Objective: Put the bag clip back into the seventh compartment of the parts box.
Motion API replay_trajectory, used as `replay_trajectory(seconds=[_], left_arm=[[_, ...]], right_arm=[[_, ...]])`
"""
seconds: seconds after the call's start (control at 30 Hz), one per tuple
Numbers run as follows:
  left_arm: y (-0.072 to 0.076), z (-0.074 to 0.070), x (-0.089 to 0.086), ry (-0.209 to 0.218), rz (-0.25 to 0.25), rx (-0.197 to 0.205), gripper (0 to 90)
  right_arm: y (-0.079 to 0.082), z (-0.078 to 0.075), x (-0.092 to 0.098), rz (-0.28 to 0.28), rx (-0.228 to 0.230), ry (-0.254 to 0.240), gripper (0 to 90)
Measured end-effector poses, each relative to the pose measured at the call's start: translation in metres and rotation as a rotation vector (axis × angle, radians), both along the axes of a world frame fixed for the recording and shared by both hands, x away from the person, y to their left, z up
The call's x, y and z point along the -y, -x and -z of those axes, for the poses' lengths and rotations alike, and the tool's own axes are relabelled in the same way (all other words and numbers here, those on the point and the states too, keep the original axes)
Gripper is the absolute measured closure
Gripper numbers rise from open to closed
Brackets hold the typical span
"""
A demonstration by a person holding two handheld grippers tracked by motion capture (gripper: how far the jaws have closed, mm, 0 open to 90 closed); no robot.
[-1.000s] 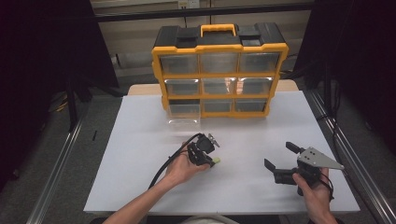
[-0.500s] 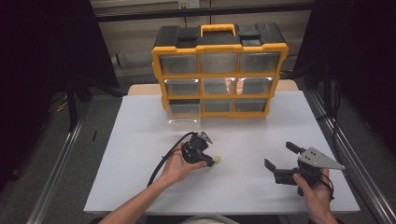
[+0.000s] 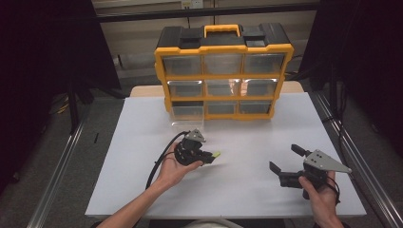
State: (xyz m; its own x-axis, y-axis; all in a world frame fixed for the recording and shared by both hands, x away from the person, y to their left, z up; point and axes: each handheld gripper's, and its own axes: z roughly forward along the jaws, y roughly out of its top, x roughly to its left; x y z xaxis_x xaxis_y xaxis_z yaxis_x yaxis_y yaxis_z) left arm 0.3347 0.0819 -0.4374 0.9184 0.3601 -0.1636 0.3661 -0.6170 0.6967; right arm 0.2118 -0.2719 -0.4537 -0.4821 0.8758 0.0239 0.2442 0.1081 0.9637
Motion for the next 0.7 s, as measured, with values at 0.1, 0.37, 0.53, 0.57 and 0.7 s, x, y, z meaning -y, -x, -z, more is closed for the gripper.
replay_trajectory(seconds=[0.1,0.37,0.53,0.57,0.7], left_arm=[[0.004,-0.002,-0.002,0.050,-0.006,0.030,78.5],[0.008,-0.008,-0.015,0.128,-0.017,0.056,78.5],[0.008,-0.014,-0.022,0.142,-0.024,0.075,78.5],[0.007,-0.016,-0.024,0.156,-0.019,0.073,78.5],[0.010,-0.022,-0.033,0.175,-0.029,0.089,78.5]], right_arm=[[0.000,0.000,0.000,-0.005,-0.001,0.000,0.7],[0.001,0.000,0.001,-0.017,0.001,-0.011,0.2],[0.001,0.000,0.001,-0.016,0.012,-0.023,0.2],[0.001,0.000,0.000,-0.009,0.017,-0.026,0.2],[0.002,0.000,0.000,-0.010,0.024,-0.035,0.2]])
